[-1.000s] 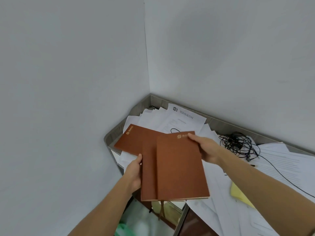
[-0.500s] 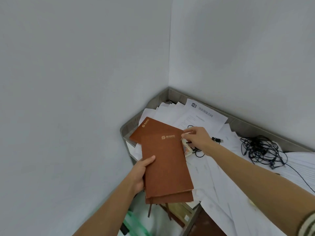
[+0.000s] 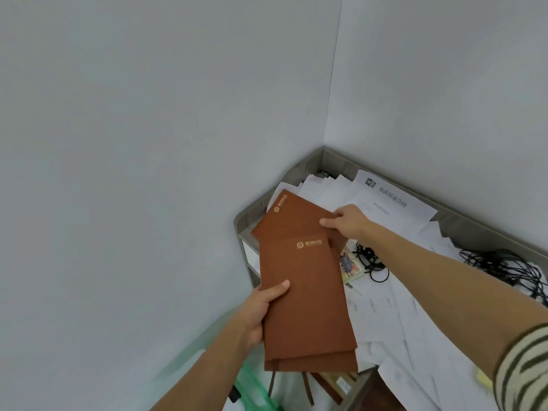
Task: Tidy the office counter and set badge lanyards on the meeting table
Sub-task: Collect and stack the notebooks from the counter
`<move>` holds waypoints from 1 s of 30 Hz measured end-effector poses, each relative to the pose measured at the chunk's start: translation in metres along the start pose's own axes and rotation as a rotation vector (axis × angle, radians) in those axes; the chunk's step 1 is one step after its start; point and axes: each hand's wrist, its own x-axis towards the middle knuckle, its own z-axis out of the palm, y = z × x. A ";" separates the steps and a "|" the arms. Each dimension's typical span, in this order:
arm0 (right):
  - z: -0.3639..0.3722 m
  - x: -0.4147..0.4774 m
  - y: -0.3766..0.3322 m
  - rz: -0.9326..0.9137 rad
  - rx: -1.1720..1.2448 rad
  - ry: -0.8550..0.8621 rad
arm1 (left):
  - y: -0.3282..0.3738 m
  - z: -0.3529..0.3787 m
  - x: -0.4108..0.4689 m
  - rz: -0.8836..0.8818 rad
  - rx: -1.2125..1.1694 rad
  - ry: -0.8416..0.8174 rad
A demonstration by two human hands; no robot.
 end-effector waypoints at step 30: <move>0.003 -0.201 0.135 0.305 0.456 0.309 | -0.016 0.110 0.040 -0.085 0.197 -0.181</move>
